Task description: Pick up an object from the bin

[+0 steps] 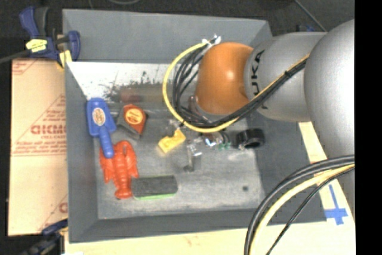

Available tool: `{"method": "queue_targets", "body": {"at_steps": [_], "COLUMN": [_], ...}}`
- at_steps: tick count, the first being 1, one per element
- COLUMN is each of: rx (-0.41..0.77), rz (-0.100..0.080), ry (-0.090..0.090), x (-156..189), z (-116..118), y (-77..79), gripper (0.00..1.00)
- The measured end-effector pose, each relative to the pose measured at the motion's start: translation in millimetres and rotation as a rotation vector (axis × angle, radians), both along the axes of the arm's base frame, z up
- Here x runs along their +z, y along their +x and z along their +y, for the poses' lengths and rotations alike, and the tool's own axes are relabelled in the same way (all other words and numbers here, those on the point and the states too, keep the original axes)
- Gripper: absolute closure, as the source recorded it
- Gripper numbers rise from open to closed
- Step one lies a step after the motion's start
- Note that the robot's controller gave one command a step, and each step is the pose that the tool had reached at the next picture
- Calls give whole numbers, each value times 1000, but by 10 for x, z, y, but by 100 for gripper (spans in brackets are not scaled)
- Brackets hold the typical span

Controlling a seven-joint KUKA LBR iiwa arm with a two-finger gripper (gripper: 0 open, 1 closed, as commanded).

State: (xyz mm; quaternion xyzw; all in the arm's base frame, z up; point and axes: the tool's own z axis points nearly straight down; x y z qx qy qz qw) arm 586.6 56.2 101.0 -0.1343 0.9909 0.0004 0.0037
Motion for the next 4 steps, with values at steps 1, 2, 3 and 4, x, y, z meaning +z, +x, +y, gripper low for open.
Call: {"method": "queue_targets", "body": {"at_steps": [1,2,3,4], "rx": [-70,45,45,81], "rz": [6,-11,-11,2], "ry": [-1,-1,-1,-3], "x": [-241,-253,-253,997], "z": [143,-255,-255,-511], "y": [-63,-122,-122,125], "gripper": [0,100,100,100]}}
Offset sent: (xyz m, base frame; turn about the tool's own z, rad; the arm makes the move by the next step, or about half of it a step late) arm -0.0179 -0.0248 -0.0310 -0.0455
